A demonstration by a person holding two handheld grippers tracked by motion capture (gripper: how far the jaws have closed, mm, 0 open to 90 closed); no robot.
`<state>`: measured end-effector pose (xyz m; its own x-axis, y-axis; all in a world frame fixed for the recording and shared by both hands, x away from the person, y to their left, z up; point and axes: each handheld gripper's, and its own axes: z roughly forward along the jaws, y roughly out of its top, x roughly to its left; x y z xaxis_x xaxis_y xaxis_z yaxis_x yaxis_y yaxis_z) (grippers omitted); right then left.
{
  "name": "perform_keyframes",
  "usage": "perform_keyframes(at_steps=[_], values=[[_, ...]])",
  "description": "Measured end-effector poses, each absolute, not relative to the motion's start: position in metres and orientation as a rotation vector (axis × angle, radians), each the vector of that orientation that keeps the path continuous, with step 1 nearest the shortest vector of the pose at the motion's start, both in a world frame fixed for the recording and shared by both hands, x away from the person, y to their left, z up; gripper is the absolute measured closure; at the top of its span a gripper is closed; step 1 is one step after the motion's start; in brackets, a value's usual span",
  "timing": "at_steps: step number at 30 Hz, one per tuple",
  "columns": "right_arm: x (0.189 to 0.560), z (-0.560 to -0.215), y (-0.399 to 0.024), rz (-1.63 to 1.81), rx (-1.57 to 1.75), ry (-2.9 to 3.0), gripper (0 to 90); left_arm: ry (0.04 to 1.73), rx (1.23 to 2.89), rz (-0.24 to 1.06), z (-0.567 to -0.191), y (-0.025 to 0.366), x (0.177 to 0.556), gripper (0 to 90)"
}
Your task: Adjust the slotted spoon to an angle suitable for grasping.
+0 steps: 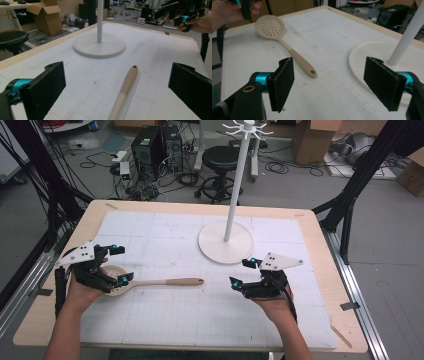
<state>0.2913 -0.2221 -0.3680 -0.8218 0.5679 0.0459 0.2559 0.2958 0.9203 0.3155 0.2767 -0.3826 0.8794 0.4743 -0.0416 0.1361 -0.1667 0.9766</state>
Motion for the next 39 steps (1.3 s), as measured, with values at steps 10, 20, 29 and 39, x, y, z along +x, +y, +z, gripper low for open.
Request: perform_keyframes(at_steps=[10,20,29,39], values=[[0.291,-0.355,-0.229,1.606,0.717,2.22,15.9,0.454,1.728,0.29,-0.382,0.275,0.317,1.7],[0.291,-0.351,-0.243,1.678,0.751,2.147,11.0,0.443,1.727,0.29,-0.379,0.274,0.315,1.7],[0.291,-0.35,-0.254,1.733,0.783,2.108,1.9,0.436,1.759,0.277,-0.381,0.268,0.317,1.7],[0.29,-0.351,-0.262,1.714,0.801,2.098,0.9,0.422,1.769,0.263,-0.381,0.262,0.32,1.7]])
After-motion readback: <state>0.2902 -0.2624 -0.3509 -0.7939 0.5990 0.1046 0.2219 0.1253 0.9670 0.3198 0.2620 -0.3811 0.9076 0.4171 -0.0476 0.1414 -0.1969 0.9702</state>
